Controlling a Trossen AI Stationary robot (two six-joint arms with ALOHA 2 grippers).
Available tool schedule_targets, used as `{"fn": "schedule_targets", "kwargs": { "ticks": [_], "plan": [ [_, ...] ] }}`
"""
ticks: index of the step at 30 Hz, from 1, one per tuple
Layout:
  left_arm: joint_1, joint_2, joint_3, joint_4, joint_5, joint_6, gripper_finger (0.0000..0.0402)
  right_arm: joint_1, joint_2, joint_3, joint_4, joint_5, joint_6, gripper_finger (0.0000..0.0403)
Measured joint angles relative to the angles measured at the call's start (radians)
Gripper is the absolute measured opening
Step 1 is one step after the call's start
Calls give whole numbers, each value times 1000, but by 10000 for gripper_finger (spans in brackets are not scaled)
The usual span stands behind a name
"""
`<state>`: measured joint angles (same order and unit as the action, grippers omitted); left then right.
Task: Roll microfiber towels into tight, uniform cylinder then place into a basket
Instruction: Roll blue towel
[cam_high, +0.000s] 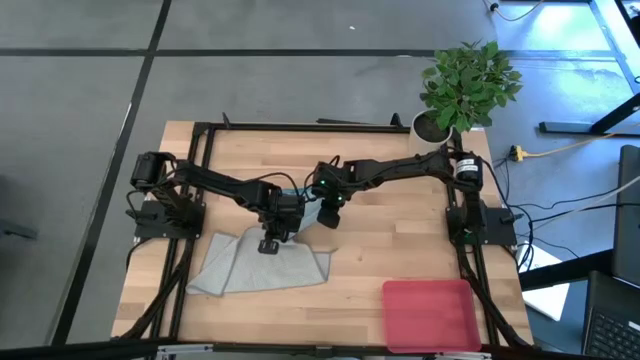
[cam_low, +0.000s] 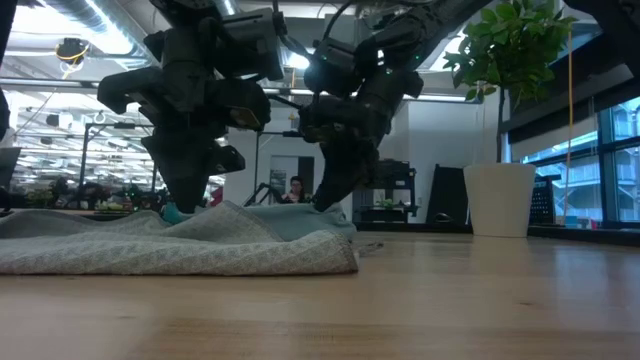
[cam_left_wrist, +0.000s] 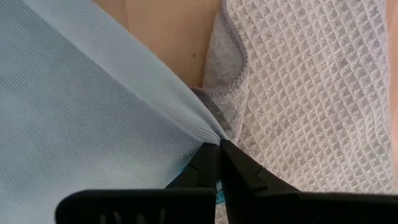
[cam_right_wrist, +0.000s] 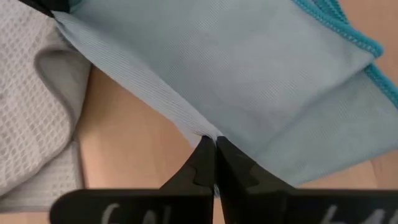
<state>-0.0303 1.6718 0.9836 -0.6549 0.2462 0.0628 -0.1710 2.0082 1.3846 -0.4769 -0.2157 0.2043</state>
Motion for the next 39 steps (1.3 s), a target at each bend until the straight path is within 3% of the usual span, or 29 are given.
{"fn": "schedule_targets", "kwargs": {
  "ticks": [30,39],
  "plan": [
    [0,0,1,-4,-8,6,0,-42,42,0,96,106,-4,5],
    [3,0,0,-14,-24,3,0,-46,94,0,134,76,-23,5]
  ]
}}
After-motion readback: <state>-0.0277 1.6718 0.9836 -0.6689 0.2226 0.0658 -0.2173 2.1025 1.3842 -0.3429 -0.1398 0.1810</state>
